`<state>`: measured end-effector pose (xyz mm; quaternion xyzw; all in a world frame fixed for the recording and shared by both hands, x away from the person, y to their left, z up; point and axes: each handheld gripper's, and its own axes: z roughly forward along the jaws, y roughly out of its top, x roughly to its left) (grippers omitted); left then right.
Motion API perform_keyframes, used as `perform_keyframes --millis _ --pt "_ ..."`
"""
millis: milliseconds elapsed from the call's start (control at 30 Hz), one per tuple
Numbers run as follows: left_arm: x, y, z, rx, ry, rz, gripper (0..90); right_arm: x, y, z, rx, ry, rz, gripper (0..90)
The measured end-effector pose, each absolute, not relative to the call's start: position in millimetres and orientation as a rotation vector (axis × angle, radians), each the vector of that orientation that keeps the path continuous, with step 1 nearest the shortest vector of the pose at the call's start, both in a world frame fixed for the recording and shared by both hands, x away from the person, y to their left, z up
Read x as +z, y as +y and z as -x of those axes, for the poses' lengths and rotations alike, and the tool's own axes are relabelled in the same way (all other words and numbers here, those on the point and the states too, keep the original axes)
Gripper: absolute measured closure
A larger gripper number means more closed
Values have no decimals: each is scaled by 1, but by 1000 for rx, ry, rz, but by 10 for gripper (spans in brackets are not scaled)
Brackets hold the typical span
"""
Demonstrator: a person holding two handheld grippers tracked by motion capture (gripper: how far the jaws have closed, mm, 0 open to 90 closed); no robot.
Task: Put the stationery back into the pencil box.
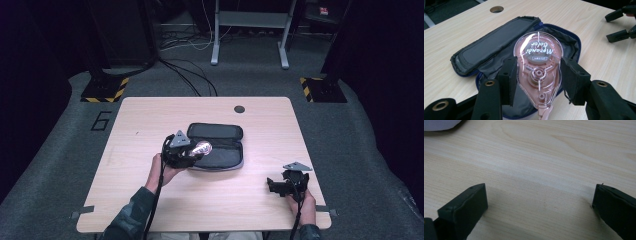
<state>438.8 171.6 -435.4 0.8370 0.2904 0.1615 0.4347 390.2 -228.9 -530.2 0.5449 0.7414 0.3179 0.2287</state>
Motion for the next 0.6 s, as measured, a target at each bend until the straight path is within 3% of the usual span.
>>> perform_keyframes --millis 600 --pt "-449 151 -463 373 743 -2106 501 -530 -229 -390 875 2041 -1500 0"
